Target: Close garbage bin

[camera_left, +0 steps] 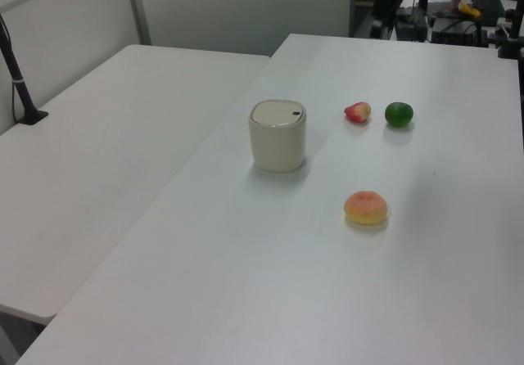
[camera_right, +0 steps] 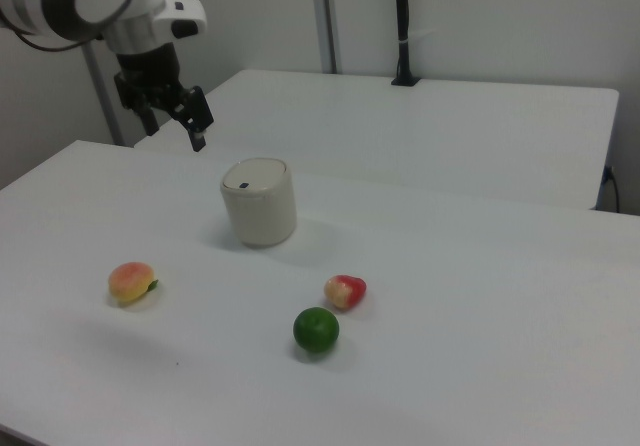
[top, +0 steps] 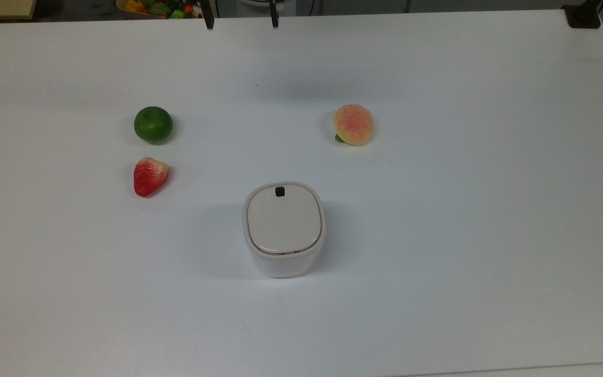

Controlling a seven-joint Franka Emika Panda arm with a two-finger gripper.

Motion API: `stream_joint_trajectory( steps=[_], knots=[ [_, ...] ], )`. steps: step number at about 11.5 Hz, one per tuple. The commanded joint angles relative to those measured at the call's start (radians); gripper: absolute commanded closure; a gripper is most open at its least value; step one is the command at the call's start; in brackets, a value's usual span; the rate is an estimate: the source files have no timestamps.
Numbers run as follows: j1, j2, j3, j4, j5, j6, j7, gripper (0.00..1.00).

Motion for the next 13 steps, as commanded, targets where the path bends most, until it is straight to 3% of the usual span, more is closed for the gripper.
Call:
stream_joint_trajectory(
  steps=[1,4,6,10,13],
  knots=[
    [-0.081,-0.050,0.083,-0.012,0.015,-0.103,0.001,0.00],
    [-0.130,-0.053,0.140,-0.009,0.014,-0.145,0.004,0.00],
    [-0.129,-0.046,0.141,-0.007,0.000,-0.146,0.001,0.00],
    [-0.116,0.002,0.118,0.020,-0.025,-0.052,-0.015,0.00],
    [-0.081,0.014,0.071,0.020,-0.038,-0.012,-0.066,0.00]
  ],
)
